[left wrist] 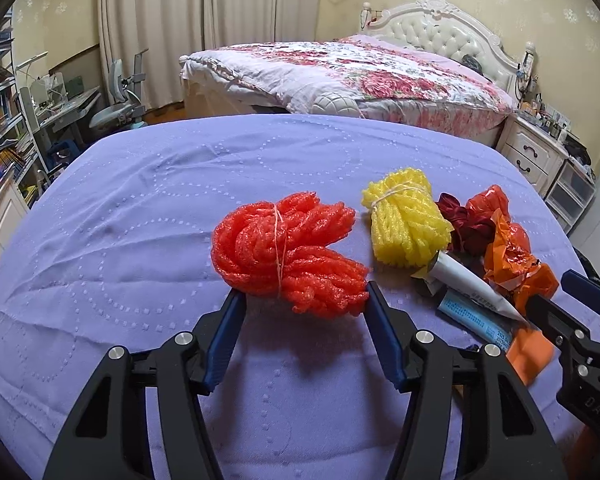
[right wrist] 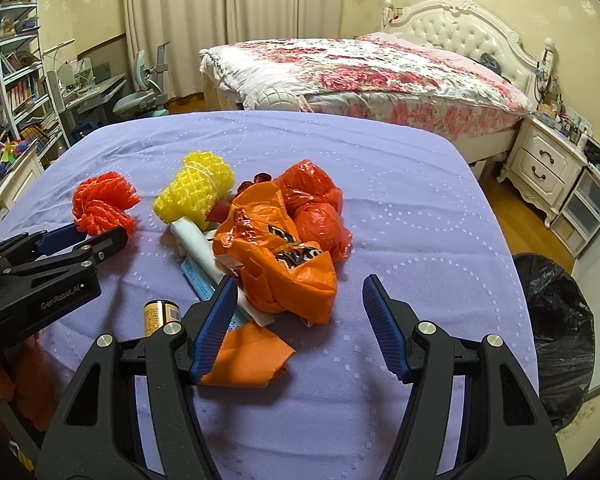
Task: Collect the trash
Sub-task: 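Grasp the orange plastic bag with the right tool while the left tool holds the mesh, then carry the mesh and bag over the trash bin and open both tools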
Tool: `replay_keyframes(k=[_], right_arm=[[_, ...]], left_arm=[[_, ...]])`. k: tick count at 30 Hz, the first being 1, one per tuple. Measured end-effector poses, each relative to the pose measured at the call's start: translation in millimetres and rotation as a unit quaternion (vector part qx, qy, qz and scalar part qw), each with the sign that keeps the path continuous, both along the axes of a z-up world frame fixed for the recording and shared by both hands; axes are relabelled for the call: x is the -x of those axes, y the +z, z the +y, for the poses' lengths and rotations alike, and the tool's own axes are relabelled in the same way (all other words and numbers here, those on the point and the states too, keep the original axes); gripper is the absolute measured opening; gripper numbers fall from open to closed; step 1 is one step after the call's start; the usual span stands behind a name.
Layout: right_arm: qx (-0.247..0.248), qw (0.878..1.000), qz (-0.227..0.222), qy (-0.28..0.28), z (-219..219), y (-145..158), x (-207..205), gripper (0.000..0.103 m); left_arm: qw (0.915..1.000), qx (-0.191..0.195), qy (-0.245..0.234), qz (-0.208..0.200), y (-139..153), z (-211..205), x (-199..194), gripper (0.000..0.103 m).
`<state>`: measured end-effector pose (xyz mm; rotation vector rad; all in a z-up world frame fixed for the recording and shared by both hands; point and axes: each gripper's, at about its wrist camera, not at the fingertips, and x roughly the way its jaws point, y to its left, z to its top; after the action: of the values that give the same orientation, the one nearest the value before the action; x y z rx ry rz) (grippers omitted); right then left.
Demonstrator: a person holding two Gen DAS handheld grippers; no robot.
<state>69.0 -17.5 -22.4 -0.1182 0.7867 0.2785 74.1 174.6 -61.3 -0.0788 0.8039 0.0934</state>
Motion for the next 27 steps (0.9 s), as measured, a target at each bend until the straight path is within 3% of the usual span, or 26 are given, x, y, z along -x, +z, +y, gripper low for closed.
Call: replay_keyframes(k=[2,3,4,7,13,27], right_arm=[[0.003,1.0,0.0,0.007,4,-1,-1,0.056],[0.003,1.0,0.004,0.009,5,-3,-2,0.047],[0.003,1.0,0.008,0.011,6,-4,-2,0.047],[0.008,1.0,0.004,0.012,8,-3,1,0.046],[0.001,1.0,-0.01,0.014,7,4,10,0.044],[-0.009,0.999,-0.037,-0.011,-22,22,25,0.044]], left_arm=[[1.0,0.001,0.001,-0.002,1,1,4,0.058],[1.0,0.003,0.001,-0.003,1,2,6,0.04],[0.9999,0.013,-0.005,-0.001,0,4,8,0.036],[0.9993,0.037,0.0,0.005,-1,11,10,0.036],[0.9994,0.034,0.008,-0.003,-1,14,19,0.03],[0.9989,0.034,0.001,-0.033,20,6,48,0.027]])
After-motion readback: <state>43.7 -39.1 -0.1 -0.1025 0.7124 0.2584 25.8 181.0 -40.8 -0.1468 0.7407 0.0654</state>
